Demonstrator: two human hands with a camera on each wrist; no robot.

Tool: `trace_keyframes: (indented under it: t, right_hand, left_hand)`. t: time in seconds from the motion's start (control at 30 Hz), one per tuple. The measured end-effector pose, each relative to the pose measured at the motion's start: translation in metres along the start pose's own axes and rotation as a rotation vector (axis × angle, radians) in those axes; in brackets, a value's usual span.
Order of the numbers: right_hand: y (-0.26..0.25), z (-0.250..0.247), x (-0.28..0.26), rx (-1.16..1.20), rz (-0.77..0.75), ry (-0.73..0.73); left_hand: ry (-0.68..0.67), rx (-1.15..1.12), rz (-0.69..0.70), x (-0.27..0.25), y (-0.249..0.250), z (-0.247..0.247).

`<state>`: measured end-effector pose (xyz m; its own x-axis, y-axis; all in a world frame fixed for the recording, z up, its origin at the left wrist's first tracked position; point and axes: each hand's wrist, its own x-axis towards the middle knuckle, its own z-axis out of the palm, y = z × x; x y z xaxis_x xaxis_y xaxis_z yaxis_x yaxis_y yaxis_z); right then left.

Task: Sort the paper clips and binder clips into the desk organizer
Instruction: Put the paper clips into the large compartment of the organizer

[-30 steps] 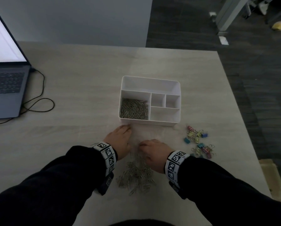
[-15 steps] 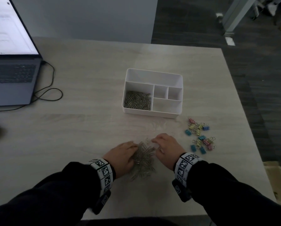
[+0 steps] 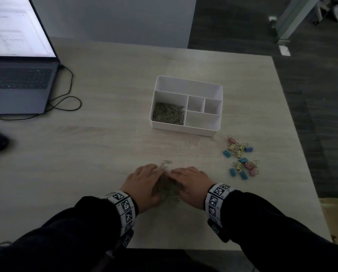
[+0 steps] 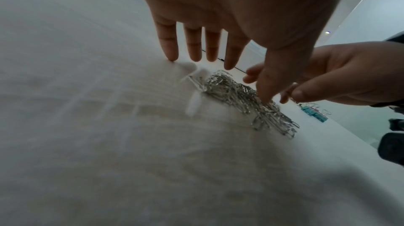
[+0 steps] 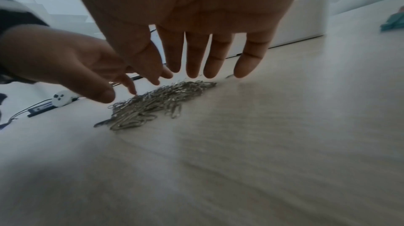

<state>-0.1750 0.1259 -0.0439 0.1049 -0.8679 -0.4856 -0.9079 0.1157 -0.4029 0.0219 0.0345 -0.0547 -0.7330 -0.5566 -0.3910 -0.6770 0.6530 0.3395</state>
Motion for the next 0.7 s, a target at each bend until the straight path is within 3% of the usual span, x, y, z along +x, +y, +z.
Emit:
trace_keyframes:
  t: [0.1, 0.27, 0.4, 0.7]
  right_hand:
    - [0.01, 0.0, -0.008, 0.033, 0.097, 0.089]
    - [0.015, 0.004, -0.011, 0.111, 0.294, 0.078]
    - [0.007, 0.016, -0.01, 0.106, 0.228, 0.048]
    - [-0.005, 0.023, 0.0, 0.127, 0.146, 0.06]
  left_hand:
    - [0.025, 0.025, -0.13, -0.011, -0.004, 0.001]
    - [-0.049, -0.06, -0.212, -0.016, -0.009, 0.0]
    - [-0.106, -0.117, -0.18, -0.014, 0.001, 0.002]
    - [-0.043, -0.199, -0.168, -0.001, 0.021, 0.004]
